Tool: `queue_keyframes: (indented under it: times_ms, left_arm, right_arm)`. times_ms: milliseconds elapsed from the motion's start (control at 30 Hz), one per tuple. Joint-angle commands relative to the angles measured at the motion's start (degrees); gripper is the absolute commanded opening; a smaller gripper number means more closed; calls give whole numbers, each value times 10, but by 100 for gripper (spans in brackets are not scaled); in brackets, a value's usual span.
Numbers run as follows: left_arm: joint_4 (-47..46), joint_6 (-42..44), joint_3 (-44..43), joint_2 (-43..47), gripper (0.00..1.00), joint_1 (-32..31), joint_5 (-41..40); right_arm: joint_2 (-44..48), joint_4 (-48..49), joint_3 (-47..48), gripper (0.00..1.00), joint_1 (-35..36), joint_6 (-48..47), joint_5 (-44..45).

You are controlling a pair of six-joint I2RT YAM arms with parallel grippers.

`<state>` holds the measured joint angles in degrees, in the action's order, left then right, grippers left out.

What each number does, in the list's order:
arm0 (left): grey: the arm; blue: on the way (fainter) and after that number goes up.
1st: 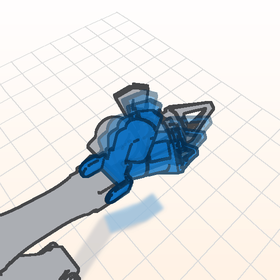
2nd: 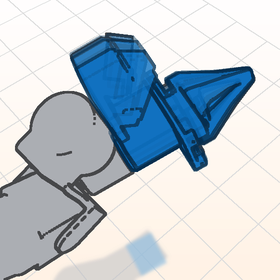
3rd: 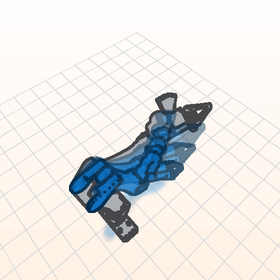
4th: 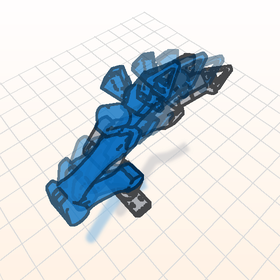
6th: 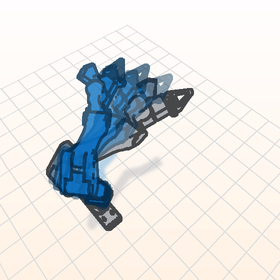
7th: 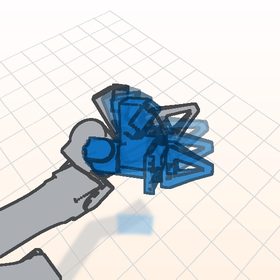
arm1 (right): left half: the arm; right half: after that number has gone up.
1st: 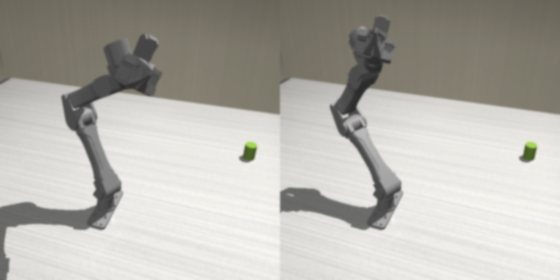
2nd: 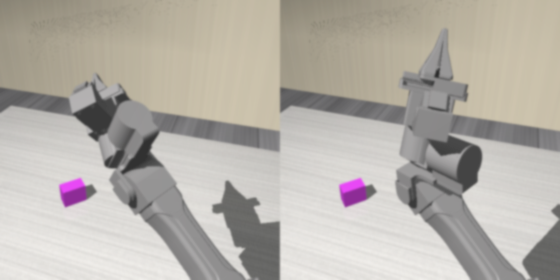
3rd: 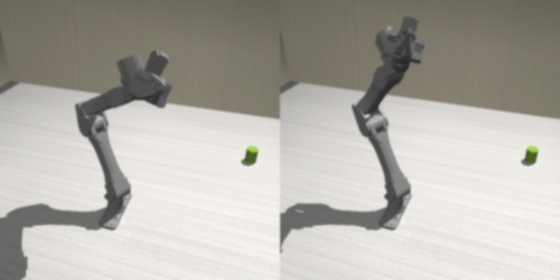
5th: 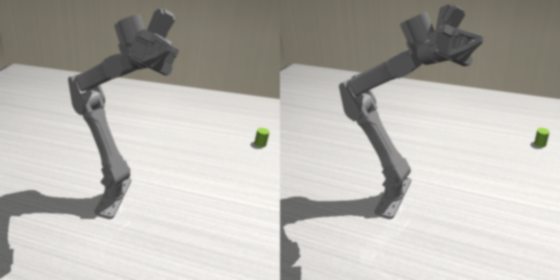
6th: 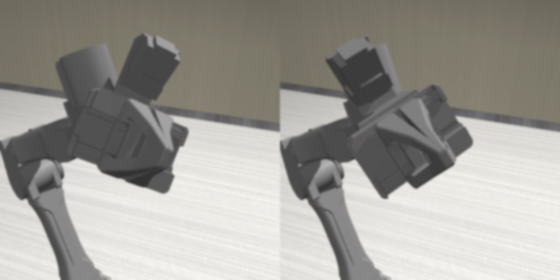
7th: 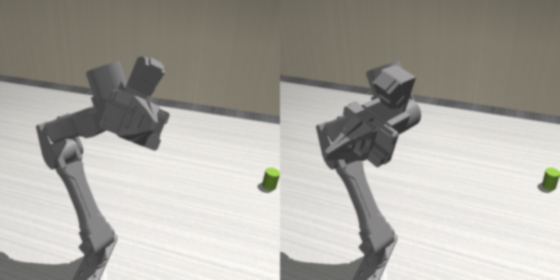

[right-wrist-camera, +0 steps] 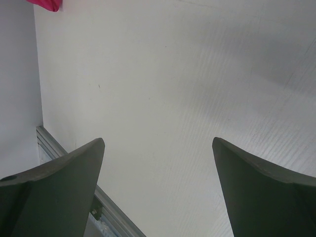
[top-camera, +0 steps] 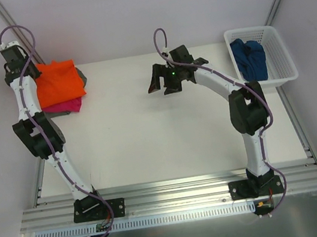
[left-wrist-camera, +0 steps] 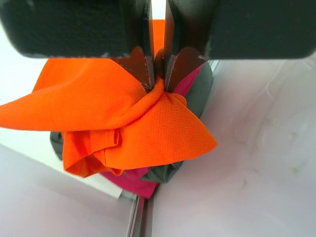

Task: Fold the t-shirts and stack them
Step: Neatly place the folded tshirt to the corner

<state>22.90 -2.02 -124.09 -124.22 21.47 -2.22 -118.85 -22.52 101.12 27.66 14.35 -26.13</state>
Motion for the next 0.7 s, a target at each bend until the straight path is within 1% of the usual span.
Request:
queue_keyframes:
  times_ms: [0, 33, 100, 133, 167, 200, 233, 267, 300, 467, 533, 667]
  left_arm:
    - [-13, 15, 17, -8, 13, -11, -37]
    - [-13, 15, 17, -11, 15, -13, -38]
    - [-13, 15, 19, -17, 33, -18, -40]
    - [-13, 15, 18, -24, 38, -25, -47]
    - [-14, 15, 17, -28, 61, -30, -52]
    - [-14, 15, 19, -31, 73, -34, -58]
    - [-14, 15, 20, -37, 82, -44, -65]
    - [-14, 15, 21, -39, 95, -51, -82]
    - [-14, 15, 22, -39, 99, -56, -95]
    - [-14, -4, 12, -16, 99, -99, -144]
    - [-15, 3, 9, 3, 99, -114, -158]
    - [-14, 5, 17, 42, 99, -155, -148]
  right_arm:
    - [41, 15, -5, 96, 3, 4, -1]
    - [41, 15, -6, 96, 4, 4, -1]
    - [45, 14, -11, 96, 3, 2, 0]
    - [47, 14, -13, 96, 3, 2, 1]
    - [48, 14, -15, 96, 2, -1, 2]
    - [50, 13, -22, 96, 1, -2, 2]
    - [54, 13, -25, 96, 1, -2, 2]
    - [56, 13, -27, 96, 0, -3, 2]
    - [56, 13, -32, 96, -1, -4, 3]
    - [67, 21, -46, 96, -5, -6, 4]
    - [70, 26, -50, 96, -6, -5, 4]
    - [70, 22, -38, 96, -6, -3, 1]
